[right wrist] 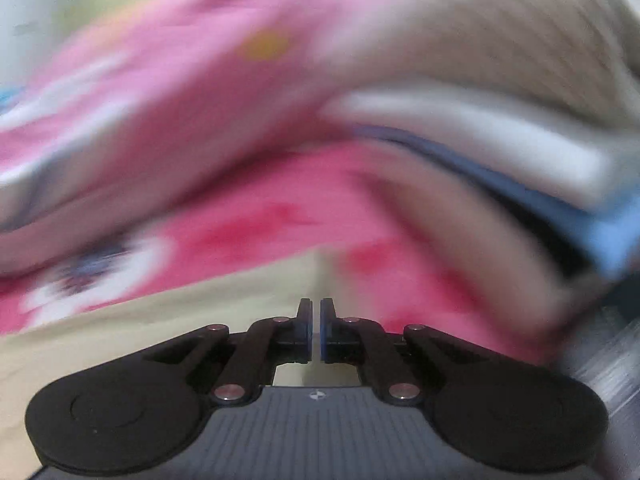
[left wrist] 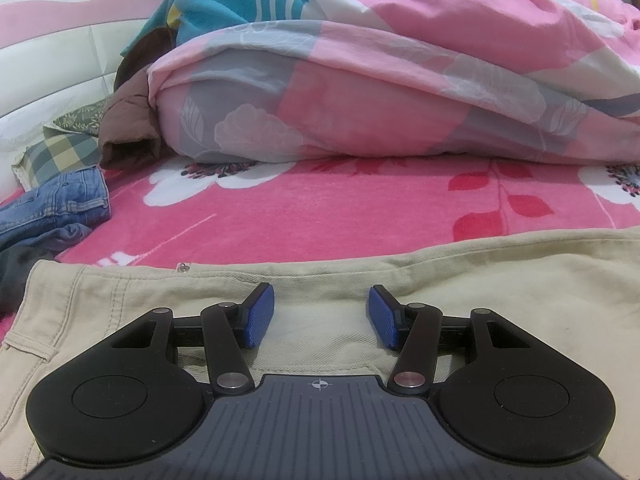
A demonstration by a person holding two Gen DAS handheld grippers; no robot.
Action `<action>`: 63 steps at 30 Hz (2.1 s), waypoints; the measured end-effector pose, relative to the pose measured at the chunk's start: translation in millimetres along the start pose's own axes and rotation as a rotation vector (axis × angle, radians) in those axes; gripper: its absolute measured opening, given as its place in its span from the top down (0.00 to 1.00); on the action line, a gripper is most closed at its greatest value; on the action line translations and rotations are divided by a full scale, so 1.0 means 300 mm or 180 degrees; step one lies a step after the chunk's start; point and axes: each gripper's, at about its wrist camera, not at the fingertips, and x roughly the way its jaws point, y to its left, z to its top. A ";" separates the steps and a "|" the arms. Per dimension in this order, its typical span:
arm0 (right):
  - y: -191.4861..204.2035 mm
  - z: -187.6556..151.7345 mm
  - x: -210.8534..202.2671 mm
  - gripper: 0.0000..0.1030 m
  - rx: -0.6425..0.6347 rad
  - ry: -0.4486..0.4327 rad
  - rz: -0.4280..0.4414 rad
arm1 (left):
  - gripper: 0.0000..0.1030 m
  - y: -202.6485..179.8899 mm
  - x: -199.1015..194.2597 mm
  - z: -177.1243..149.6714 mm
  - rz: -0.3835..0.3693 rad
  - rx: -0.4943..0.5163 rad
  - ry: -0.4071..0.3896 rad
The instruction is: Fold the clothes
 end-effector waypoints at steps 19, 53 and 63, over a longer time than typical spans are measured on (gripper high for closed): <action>-0.348 -0.150 -0.464 0.92 0.0262 0.0466 -0.0693 | 0.47 -0.002 0.001 0.000 -0.0007 -0.0020 -0.0002; 1.175 -0.729 -0.640 0.33 -0.4283 0.0471 0.3213 | 0.47 -0.003 0.000 -0.001 -0.0007 -0.0031 -0.0010; 0.974 -0.558 -0.617 0.98 -0.3207 -0.0058 0.2676 | 0.47 -0.001 0.001 0.001 -0.0008 -0.0026 -0.0005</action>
